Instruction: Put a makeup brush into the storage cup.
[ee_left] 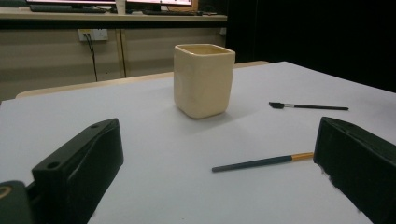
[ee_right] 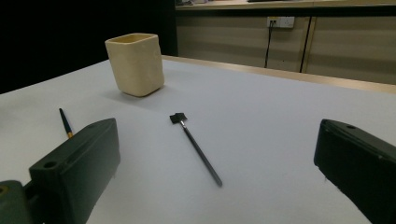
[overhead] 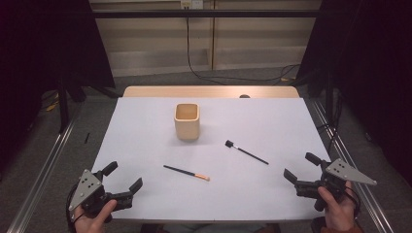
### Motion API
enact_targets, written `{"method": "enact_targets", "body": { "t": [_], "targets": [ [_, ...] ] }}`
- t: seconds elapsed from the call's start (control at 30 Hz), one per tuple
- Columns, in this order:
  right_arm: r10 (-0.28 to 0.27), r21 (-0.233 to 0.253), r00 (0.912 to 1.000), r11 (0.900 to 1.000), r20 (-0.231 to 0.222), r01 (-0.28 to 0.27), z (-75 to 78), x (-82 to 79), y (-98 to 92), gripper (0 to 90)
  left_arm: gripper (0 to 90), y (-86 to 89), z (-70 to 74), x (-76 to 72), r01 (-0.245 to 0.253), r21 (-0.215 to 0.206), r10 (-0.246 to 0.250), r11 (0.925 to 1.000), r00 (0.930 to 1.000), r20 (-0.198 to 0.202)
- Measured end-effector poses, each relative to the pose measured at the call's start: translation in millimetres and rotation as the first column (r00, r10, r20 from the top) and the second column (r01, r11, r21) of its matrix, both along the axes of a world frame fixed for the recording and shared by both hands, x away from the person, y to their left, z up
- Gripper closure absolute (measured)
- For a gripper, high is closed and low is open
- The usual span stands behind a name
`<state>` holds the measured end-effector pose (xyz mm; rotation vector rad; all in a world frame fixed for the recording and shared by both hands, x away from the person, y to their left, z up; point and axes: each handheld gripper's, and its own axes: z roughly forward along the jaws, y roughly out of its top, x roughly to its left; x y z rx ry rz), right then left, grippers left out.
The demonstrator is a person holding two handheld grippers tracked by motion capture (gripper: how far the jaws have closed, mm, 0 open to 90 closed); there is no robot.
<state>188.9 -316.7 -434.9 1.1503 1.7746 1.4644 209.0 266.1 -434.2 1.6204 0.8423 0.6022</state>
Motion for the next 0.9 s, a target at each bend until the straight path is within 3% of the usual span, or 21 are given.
{"method": "enact_targets", "body": {
  "t": [0.37, 0.9],
  "targets": [
    [0.013, 0.005, 0.9999, 1.0, -0.01, -0.013, -0.3, 0.2, 0.6, 0.0, 1.8, -0.4, 0.7, -2.5, 0.01, -0.004, -0.01, 0.9999, 0.9999, -0.002],
    [0.026, 0.012, 0.9996, 1.0, -0.014, -0.025, 0.1, -0.3, 3.0, 0.0, 2.1, -12.9, 11.1, -3.0, 0.064, 0.005, -0.064, 0.9979, 0.9979, 0.002]
  ]
}}
